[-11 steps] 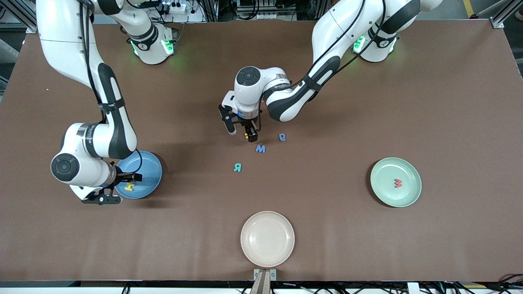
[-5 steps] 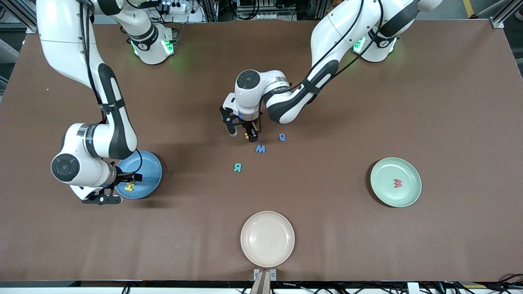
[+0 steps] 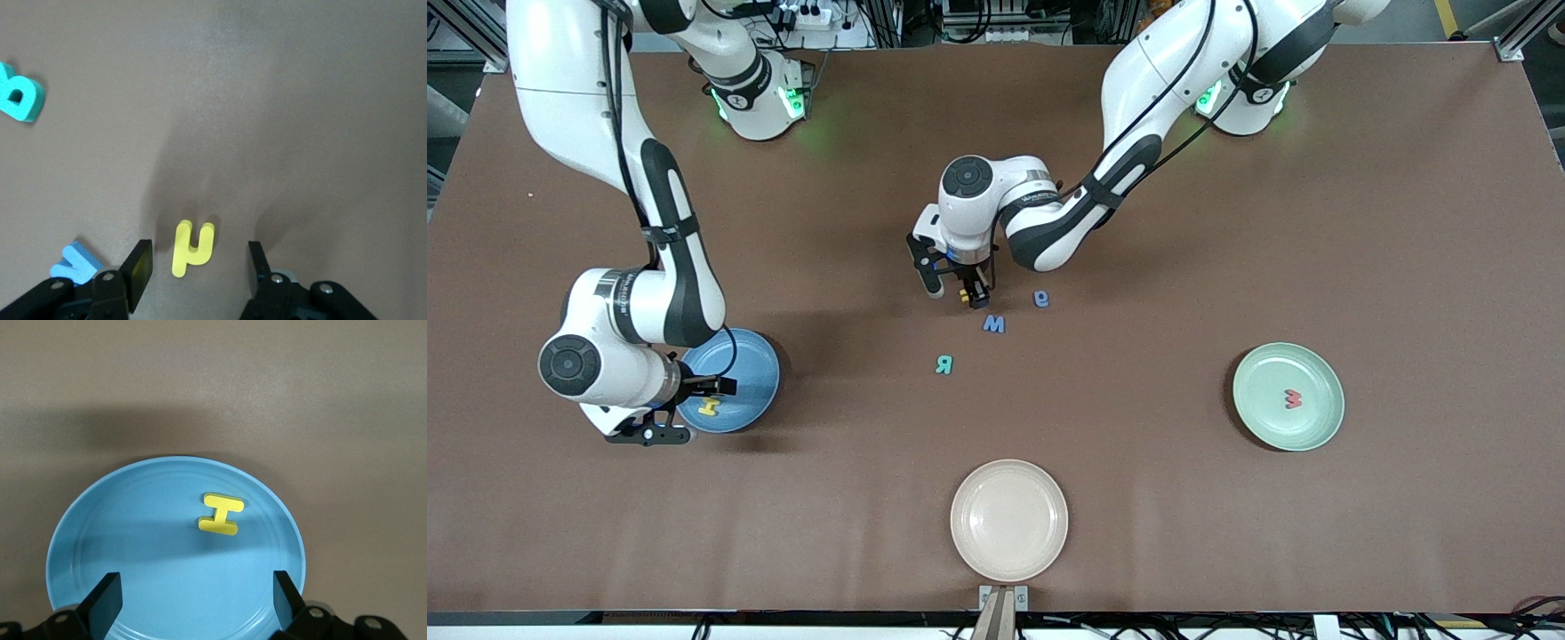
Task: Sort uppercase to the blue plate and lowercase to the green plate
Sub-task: 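Grasp the yellow h with the left gripper while the right gripper releases the H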
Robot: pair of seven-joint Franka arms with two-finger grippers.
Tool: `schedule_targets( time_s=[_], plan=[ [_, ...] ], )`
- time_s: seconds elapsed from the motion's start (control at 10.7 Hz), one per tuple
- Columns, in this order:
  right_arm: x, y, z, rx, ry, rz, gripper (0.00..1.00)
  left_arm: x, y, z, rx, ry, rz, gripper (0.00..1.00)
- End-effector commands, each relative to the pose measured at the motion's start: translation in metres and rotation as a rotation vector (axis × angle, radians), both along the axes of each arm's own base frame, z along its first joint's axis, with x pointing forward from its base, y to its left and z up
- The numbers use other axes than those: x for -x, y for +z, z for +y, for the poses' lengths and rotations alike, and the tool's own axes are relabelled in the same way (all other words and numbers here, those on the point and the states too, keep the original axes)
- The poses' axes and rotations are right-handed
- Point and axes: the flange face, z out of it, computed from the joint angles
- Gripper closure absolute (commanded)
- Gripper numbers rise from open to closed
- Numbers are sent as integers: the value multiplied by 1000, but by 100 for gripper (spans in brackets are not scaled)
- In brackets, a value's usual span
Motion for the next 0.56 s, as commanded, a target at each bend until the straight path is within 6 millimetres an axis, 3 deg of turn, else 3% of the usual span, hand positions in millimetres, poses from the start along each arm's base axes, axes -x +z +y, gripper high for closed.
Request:
schedule_targets(
  time_s=[0.0, 0.19, 0.47],
  plan=[
    [1, -1, -3, -3, 6, -5, 0, -1, -4, -6, 6, -13, -19, 37],
    [1, -2, -3, -3, 6, -3, 0, -2, -4, -7, 7, -11, -19, 47],
    [1, -2, -2, -3, 7, -3, 0, -8, -8, -1, -4, -3, -25, 73]
  ],
)
